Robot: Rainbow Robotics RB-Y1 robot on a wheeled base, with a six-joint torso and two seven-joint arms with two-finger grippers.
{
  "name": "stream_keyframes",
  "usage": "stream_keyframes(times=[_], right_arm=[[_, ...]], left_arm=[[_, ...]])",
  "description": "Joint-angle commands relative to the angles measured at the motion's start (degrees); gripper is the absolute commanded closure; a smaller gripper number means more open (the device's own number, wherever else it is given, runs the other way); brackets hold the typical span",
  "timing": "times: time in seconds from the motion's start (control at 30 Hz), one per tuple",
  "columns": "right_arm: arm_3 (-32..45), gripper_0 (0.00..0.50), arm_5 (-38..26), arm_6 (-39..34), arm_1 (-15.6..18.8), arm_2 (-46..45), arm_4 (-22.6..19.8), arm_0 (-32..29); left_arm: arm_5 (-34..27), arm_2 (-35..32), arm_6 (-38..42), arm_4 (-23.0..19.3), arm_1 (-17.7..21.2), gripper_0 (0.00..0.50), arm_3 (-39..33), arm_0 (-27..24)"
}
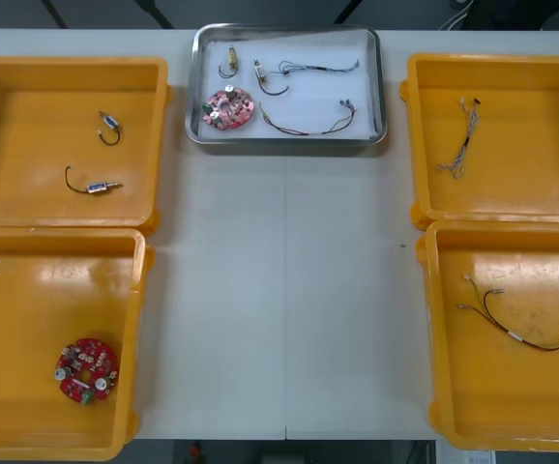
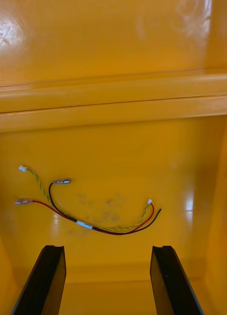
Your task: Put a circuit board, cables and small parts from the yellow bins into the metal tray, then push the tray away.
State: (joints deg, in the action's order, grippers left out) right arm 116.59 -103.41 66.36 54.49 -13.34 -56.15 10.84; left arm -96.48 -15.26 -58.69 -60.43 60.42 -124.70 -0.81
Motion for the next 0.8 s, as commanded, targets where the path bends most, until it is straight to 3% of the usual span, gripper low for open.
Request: stream_keyframes(times=[0.03, 0.8], right_arm=[[0.30, 0.000, -0.31, 2.54, -0.43, -1.17, -0.19, -0.30], [0.30, 0.000, -1.36, 2.01, -0.34, -1.08, -0.98, -0.65]], left_arm=[[-0.11, -1.35, 2.00, -0.39, 2.42, 0.000, -0.28, -0.69], [-0.11, -1.35, 2.00, -0.39, 2.42, 0.000, -0.28, -0.69]])
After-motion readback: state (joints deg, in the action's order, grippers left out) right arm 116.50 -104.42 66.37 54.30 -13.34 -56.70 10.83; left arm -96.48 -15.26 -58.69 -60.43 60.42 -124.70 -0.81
